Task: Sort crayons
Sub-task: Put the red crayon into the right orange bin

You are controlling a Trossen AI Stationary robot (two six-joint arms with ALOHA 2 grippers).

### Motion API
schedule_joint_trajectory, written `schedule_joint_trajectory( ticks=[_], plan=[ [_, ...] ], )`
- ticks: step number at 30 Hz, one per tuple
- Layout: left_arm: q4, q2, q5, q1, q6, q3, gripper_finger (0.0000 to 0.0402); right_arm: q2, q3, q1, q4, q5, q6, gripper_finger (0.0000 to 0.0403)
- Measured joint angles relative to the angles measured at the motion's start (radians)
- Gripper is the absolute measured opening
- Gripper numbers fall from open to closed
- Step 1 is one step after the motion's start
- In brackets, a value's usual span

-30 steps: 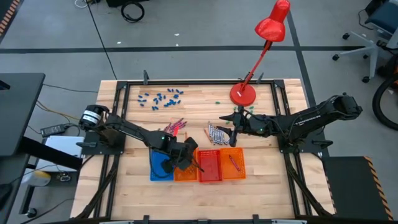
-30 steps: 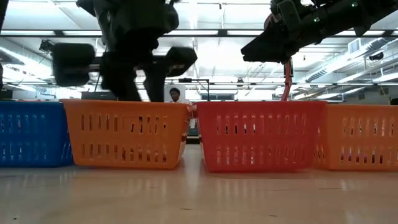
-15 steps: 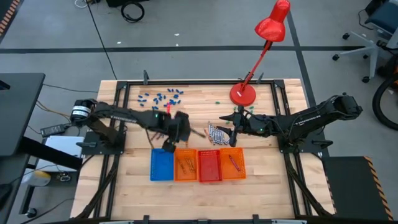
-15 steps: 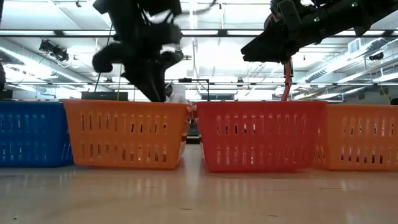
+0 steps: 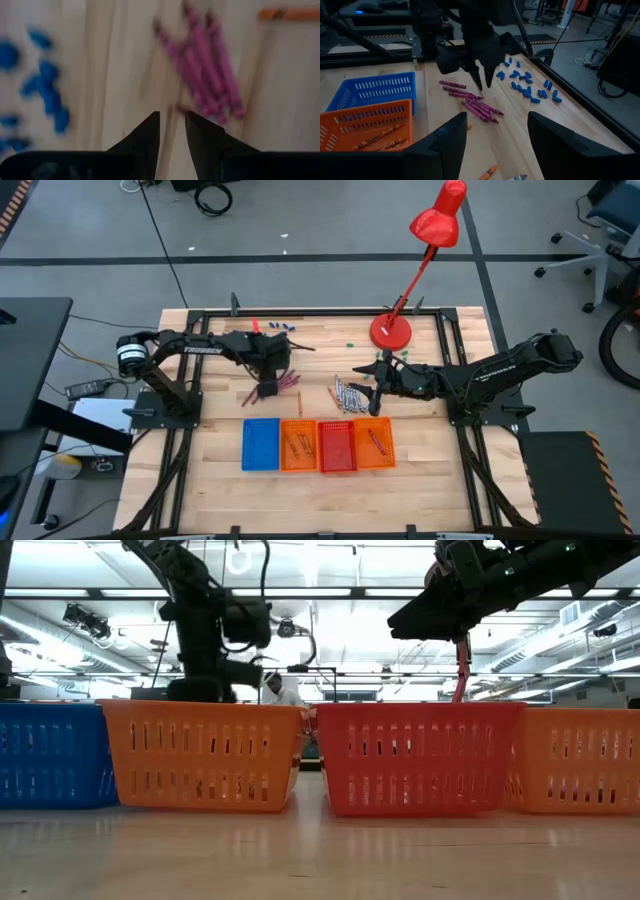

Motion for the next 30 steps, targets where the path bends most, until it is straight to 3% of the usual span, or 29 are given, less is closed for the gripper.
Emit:
schedule_joint_trajectory(
  ticks=[10,22,26,30],
  plan=[
    [-0.213,0.0,0.003,-0.017,-0.228,0.001,0.0102,0.0,0.0,0.0,-0.001,0.0,0.0,0.0213],
    [-0.331,0.004,0.001,-0.081,-0.43,-0.008,0.0102,0.0,0.0,0.0,-0.012,0.0,0.012,0.0213],
    [-0.319,-0.013,0.002,-0.11,-0.431,-0.079,0.0102,0.0,0.0,0.0,-0.025,0.0,0.013,0.0213],
    [-0.178,-0.066,0.002,-0.129,-0.464,-0.166,0.0102,0.0,0.0,0.0,-0.029,0.0,0.015,0.0213]
  ],
)
